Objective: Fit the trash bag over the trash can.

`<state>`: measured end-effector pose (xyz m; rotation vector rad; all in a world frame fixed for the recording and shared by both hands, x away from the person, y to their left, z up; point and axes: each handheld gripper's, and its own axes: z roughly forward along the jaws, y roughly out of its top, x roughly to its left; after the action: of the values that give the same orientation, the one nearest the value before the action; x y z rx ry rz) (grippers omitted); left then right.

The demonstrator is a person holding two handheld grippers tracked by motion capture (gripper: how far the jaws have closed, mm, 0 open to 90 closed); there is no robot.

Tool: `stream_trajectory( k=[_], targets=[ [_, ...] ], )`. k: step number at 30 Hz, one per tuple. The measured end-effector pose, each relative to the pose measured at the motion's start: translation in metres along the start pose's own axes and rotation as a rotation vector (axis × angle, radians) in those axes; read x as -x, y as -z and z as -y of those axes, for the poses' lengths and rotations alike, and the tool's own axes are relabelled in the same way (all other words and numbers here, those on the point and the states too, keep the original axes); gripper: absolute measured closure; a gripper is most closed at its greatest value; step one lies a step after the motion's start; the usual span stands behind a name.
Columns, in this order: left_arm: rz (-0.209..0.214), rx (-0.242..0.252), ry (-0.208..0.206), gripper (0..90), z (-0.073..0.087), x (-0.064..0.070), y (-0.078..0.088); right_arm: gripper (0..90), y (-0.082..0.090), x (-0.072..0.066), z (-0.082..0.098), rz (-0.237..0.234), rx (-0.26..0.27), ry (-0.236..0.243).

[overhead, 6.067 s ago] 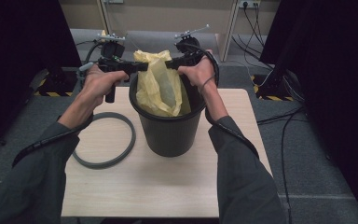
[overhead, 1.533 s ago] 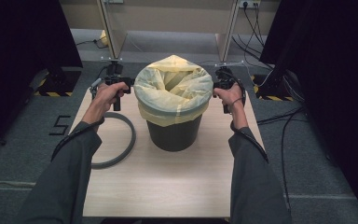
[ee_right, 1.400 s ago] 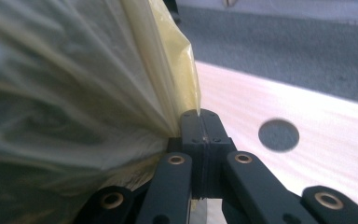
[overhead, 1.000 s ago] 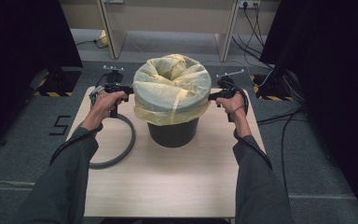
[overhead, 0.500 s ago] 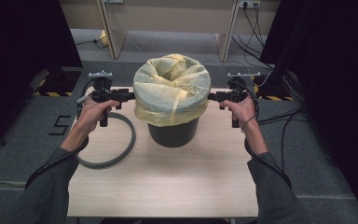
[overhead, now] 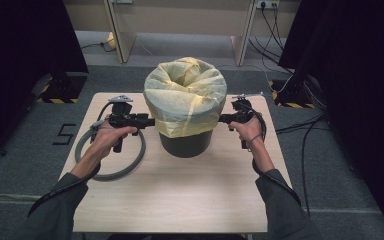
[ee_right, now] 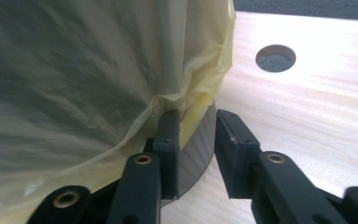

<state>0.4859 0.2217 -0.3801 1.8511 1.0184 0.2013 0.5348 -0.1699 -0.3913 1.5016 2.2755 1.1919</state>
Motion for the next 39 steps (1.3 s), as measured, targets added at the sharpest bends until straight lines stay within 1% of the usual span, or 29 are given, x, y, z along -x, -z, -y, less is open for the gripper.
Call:
stream_trajectory(
  k=[2, 3, 4, 5, 6, 7, 9, 11, 12, 13, 15, 17, 19, 20, 22, 24, 26, 28, 29, 31, 32, 33, 35, 36, 37, 38, 39],
  targets=[
    [-0.015, -0.007, -0.021, 48.3, 0.002, 0.0, -0.003, 75.7, -0.005, 0.001, 0.003, -0.002, -0.004, 0.005],
    [-0.015, -0.015, -0.03, 49.0, 0.004, 0.001, -0.004, 76.4, -0.007, 0.0, 0.004, 0.001, -0.009, 0.009],
    [-0.014, -0.019, -0.03, 50.0, 0.005, 0.001, -0.005, 76.7, -0.008, -0.001, 0.006, 0.01, -0.018, 0.021],
    [-0.006, -0.029, -0.034, 49.7, 0.007, 0.002, -0.007, 76.8, -0.01, -0.001, 0.007, 0.016, -0.022, 0.031],
    [-0.013, -0.026, -0.046, 49.8, 0.008, 0.003, -0.008, 76.4, -0.012, -0.002, 0.008, 0.023, -0.03, 0.038],
    [-0.018, -0.017, -0.055, 49.5, 0.009, 0.004, -0.008, 73.7, -0.014, -0.001, 0.01, 0.029, -0.043, 0.05],
    [-0.018, 0.017, -0.052, 45.9, 0.009, 0.006, -0.003, 68.9, -0.014, 0.0, 0.013, 0.044, -0.042, 0.043],
    [-0.015, 0.045, -0.078, 43.8, 0.011, 0.009, 0.005, 65.3, -0.01, 0.002, 0.014, 0.078, -0.034, 0.037],
    [-0.016, 0.058, -0.09, 43.4, 0.011, 0.011, 0.009, 64.0, -0.006, 0.003, 0.014, 0.076, -0.029, 0.038],
    [-0.013, 0.064, -0.096, 42.3, 0.012, 0.014, 0.013, 62.7, -0.002, 0.005, 0.014, 0.064, -0.02, 0.03],
    [-0.006, 0.075, -0.093, 38.2, 0.013, 0.02, 0.022, 58.9, 0.006, 0.007, 0.014, 0.055, -0.005, 0.015],
    [0.013, 0.079, -0.09, 36.1, 0.013, 0.024, 0.026, 57.7, 0.012, 0.008, 0.013, 0.048, 0.007, -0.003],
    [0.033, 0.098, -0.088, 31.3, 0.013, 0.031, 0.032, 56.7, 0.015, 0.007, 0.013, 0.049, 0.004, -0.003],
    [0.047, 0.106, -0.097, 27.3, 0.013, 0.035, 0.034, 56.6, 0.016, 0.007, 0.013, 0.05, 0.003, 0.006],
    [0.058, 0.126, -0.103, 24.2, 0.012, 0.044, 0.038, 56.3, 0.018, 0.005, 0.013, 0.048, 0.0, 0.01],
    [0.066, 0.133, -0.114, 22.6, 0.01, 0.054, 0.038, 56.2, 0.019, 0.004, 0.012, 0.043, 0.0, 0.015],
    [0.06, 0.122, -0.144, 21.5, 0.007, 0.064, 0.037, 55.8, 0.019, 0.003, 0.012, 0.038, 0.002, 0.014],
    [0.028, 0.103, -0.17, 18.1, 0.003, 0.073, 0.033, 55.6, 0.018, 0.001, 0.012, 0.034, -0.005, 0.009],
    [0.018, 0.091, -0.172, 18.9, 0.002, 0.075, 0.031, 55.2, 0.018, 0.001, 0.013, 0.033, -0.006, 0.007],
    [0.009, 0.066, -0.171, 22.8, 0.0, 0.076, 0.028, 55.0, 0.017, 0.002, 0.013, 0.032, -0.005, 0.007],
    [0.006, 0.046, -0.184, 28.9, -0.001, 0.075, 0.025, 54.8, 0.017, 0.002, 0.013, 0.032, -0.007, 0.004],
    [0.005, 0.035, -0.185, 39.7, -0.001, 0.075, 0.024, 54.7, 0.017, 0.003, 0.014, 0.031, -0.008, 0.0],
    [0.013, 0.015, -0.203, 54.6, -0.001, 0.074, 0.021, 54.7, 0.017, 0.003, 0.015, 0.031, -0.011, -0.004],
    [0.001, 0.008, -0.207, 63.0, 0.0, 0.075, 0.019, 54.7, 0.017, 0.004, 0.015, 0.031, -0.01, -0.002],
    [0.001, 0.0, -0.213, 73.5, 0.0, 0.075, 0.018, 54.7, 0.017, 0.005, 0.015, 0.03, -0.01, -0.005],
    [0.002, -0.011, -0.21, 79.1, 0.0, 0.074, 0.016, 54.8, 0.018, 0.006, 0.016, 0.028, -0.01, -0.006],
    [0.004, -0.011, -0.207, 85.3, 0.001, 0.074, 0.015, 54.8, 0.019, 0.006, 0.016, 0.03, -0.012, -0.007]
  ],
)
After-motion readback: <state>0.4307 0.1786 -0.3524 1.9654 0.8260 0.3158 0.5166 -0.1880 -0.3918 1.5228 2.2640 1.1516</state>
